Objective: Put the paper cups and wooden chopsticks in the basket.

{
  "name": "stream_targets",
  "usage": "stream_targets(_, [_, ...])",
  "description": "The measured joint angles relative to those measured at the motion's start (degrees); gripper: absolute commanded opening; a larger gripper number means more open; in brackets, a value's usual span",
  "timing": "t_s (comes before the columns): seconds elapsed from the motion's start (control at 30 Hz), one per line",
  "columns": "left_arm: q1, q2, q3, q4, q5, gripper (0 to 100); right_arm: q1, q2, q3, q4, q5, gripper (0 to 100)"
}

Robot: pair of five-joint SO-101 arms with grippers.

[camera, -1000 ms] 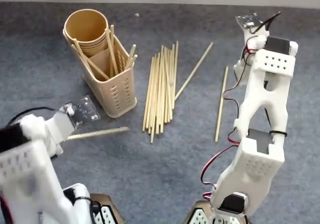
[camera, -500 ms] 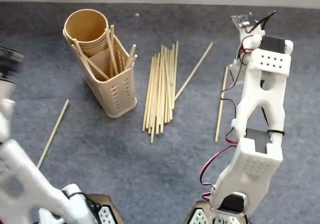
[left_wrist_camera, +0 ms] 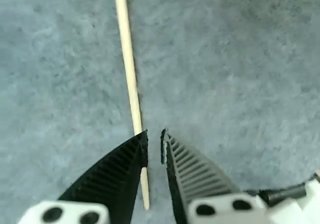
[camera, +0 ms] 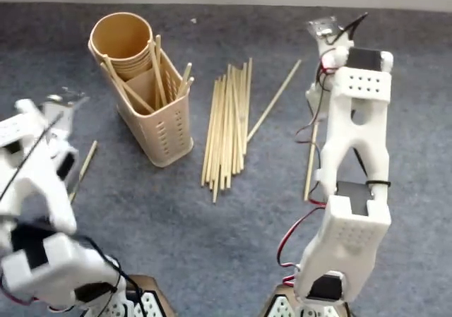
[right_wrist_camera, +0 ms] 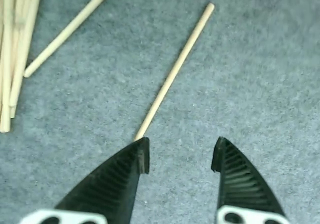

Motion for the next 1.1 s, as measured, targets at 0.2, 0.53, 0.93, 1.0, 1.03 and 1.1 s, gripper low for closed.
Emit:
stream_targets(0.2, [-0.1,10.0,-0.4,-8.4,1.5,15,-1.7,0.0,0.0,0.0,-0.4,21.3])
stream_targets(0.53, [-0.2,11.4,-0.5,-11.4,-4.2,13,-1.8,0.0,0.0,1.3,-0.4,21.3])
stream_targets(0.93, [-1.2,11.4,1.8,-18.4,-4.2,0,-1.8,0.0,0.0,1.8,-1.8,21.3])
stream_targets(1.0, [-2.5,11.5,-1.6,-17.7,-4.2,0,-1.8,0.0,0.0,1.8,-2.0,21.3])
stream_targets(1.03, [-3.4,11.5,-4.0,-16.1,-4.2,0,-1.8,0.0,0.0,1.8,-2.1,21.3])
stream_targets(1.1, [-5.8,10.7,-9.9,-12.0,-4.2,0,-1.8,0.0,0.0,1.8,-2.1,21.3])
